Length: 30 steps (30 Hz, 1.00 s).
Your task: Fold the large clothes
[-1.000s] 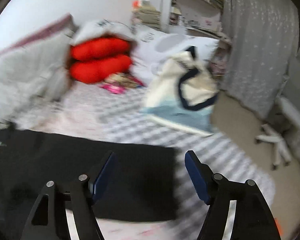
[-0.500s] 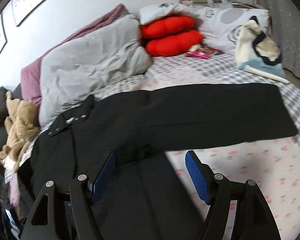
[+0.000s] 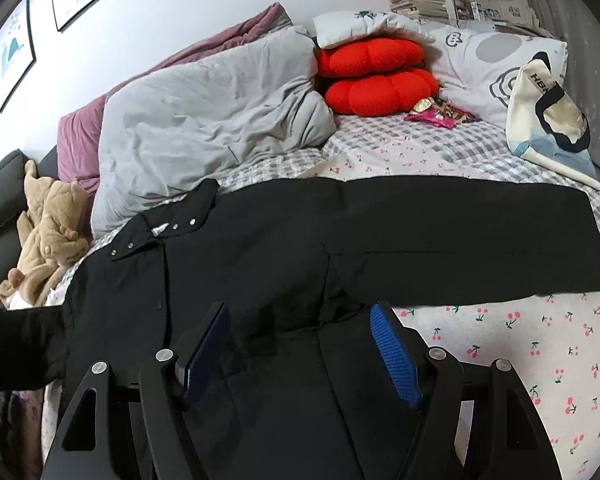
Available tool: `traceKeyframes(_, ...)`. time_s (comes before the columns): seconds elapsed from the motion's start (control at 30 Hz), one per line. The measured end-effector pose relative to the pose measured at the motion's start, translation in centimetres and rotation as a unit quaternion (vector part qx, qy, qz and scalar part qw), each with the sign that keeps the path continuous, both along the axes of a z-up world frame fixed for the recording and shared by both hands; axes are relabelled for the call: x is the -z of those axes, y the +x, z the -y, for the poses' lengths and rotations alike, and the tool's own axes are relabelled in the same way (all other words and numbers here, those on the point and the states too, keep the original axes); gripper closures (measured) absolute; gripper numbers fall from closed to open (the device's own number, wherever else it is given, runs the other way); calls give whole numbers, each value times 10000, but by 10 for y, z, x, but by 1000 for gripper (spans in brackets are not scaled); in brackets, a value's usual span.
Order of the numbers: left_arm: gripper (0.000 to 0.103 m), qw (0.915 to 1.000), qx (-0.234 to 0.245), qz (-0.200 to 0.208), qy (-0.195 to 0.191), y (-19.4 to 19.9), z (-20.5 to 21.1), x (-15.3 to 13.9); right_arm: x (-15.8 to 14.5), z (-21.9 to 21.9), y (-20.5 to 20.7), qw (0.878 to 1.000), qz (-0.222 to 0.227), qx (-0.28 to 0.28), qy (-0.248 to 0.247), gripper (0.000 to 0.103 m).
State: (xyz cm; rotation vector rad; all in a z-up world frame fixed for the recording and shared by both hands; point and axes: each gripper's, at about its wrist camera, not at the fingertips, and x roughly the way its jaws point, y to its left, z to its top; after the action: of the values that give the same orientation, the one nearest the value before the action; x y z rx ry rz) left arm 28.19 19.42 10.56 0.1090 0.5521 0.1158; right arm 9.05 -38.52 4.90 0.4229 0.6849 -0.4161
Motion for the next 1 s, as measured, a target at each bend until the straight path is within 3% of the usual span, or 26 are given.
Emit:
traceKeyframes(0.1, 94, 9984, -521, -140, 152, 29, -37, 7, 7, 1, 3, 9999, -130, 14, -27, 29)
traceKeyframes(0.23, 91, 9879, -1292, -658, 542, 64, -77, 43, 9, 4, 4, 9998, -212, 27, -54, 29)
traceKeyframes(0.3, 77, 9850, -1447, -869, 363, 71, -85, 52, 6, 6, 1, 9998, -214, 1, -64, 29)
traceKeyframes(0.37, 63, 9854, -1494, -815, 18, 63, -88, 52, 3, 7, 0, 9996, -267, -35, -114, 27)
traceKeyframes(0.4, 51, 9865, -1426, -803, -81, 58, -84, 50, 0, 8, -2, 9994, -317, -48, -156, 25)
traceKeyframes(0.53, 36, 9884, -1051, -977, -492, 25, -65, 46, -10, 8, -14, 9990, -389, -117, -161, 20)
traceKeyframes(0.6, 17, 9881, -836, -1048, -755, 5, -52, 43, -14, 8, -25, 9986, -467, -238, -27, 19)
traceKeyframes(0.7, 13, 9856, -278, -1243, -1109, -35, -32, 44, -14, 6, -52, 9960, -651, -558, 235, 19)
traceKeyframes(0.87, 8, 9662, 747, -1970, -1484, -106, 4, 80, 4, 0, -103, 9869, -1120, -1030, 526, 19)
traceKeyframes(0.93, 8, 9495, 1084, -2399, -1708, -135, 12, 108, 14, 1, -124, 9826, -1233, -1214, 680, 19)
traceKeyframes(1.0, 8, 9398, 1190, -2628, -1830, -154, 15, 127, 26, 7, -152, 9791, -1345, -1267, 854, 19)
